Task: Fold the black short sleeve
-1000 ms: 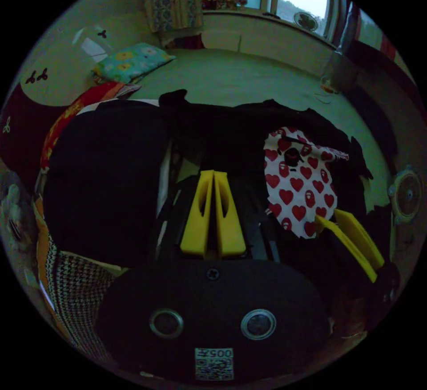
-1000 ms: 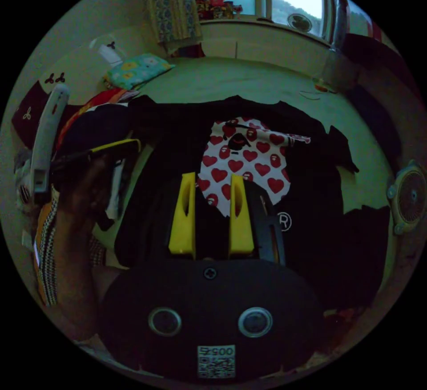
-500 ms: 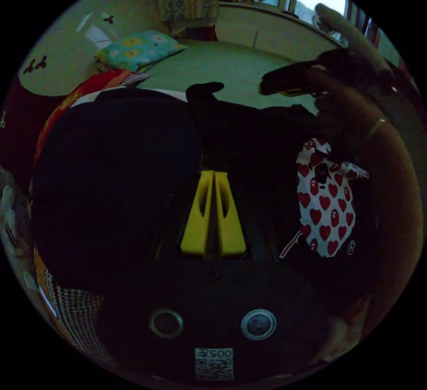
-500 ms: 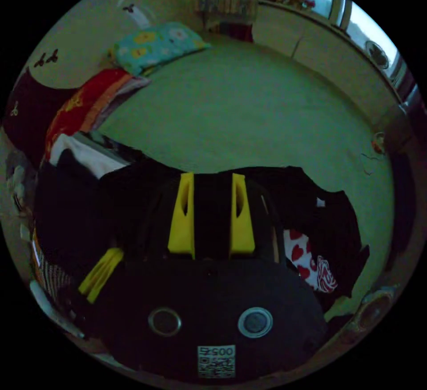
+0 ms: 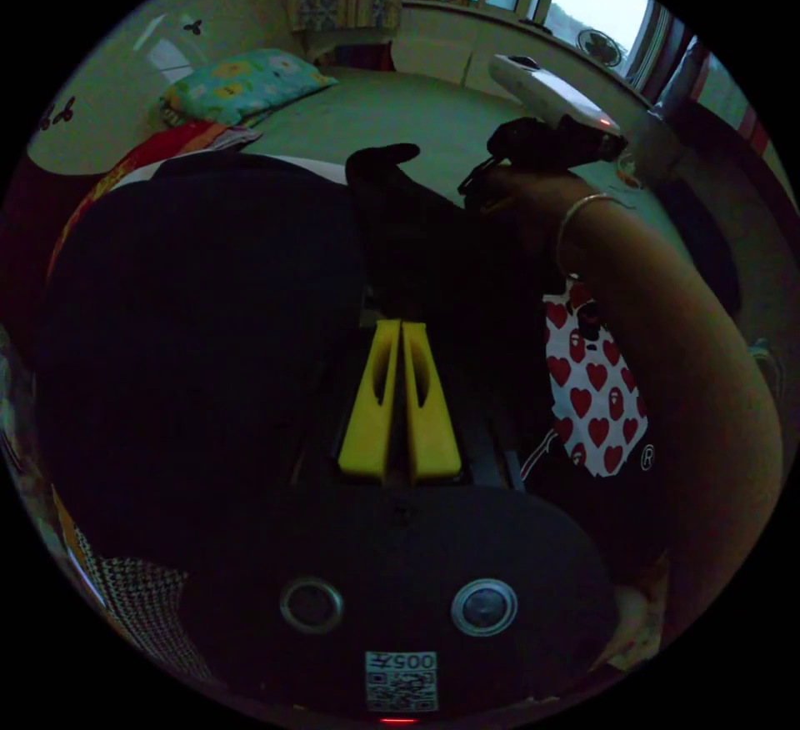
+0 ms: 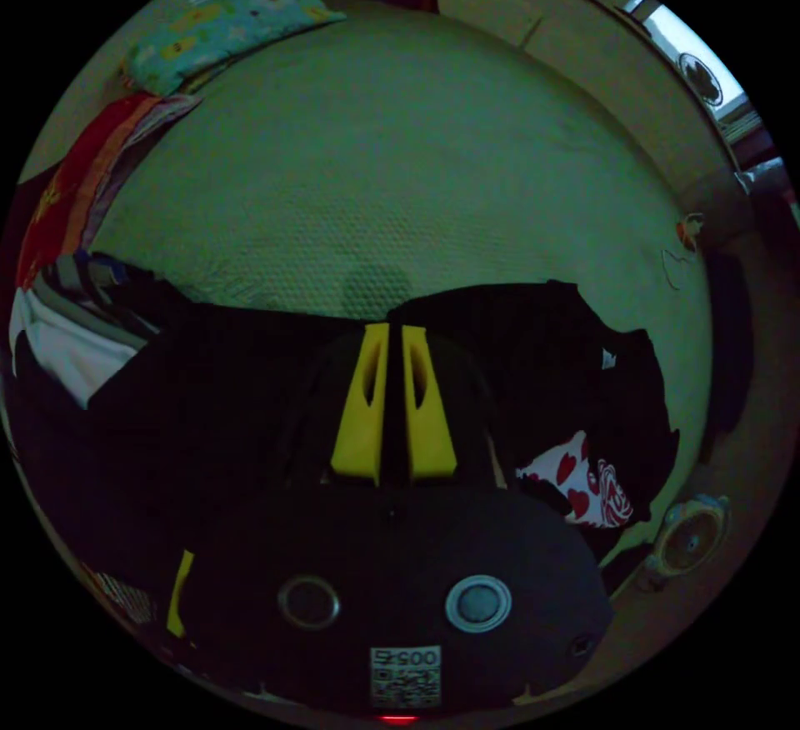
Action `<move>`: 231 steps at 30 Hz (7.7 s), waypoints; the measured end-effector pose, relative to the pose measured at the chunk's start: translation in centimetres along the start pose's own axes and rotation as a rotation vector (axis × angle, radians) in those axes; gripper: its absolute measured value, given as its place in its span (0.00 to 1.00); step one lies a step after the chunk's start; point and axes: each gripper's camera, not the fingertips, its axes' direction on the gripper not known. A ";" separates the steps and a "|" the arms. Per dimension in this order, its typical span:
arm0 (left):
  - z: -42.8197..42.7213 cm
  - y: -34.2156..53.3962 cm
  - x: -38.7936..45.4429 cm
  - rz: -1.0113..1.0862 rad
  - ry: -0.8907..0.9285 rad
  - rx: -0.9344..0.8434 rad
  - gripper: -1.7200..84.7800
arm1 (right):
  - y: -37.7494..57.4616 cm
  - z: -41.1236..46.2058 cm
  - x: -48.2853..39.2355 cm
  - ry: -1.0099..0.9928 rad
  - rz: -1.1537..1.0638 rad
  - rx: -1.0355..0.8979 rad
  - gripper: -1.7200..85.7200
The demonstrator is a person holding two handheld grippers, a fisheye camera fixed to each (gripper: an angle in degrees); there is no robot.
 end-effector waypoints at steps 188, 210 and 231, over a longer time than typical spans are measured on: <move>-29.8 38.1 3.7 0.280 -0.017 -0.044 0.10 | 105.9 -24.8 46.4 -0.071 0.291 0.107 0.16; -42.8 62.1 3.9 0.157 -0.047 -0.299 0.10 | 133.0 -31.9 53.8 -0.041 0.485 0.121 0.00; -64.8 71.8 19.3 0.408 -0.172 -0.164 0.04 | 149.7 -40.8 61.1 -0.137 0.293 0.072 0.00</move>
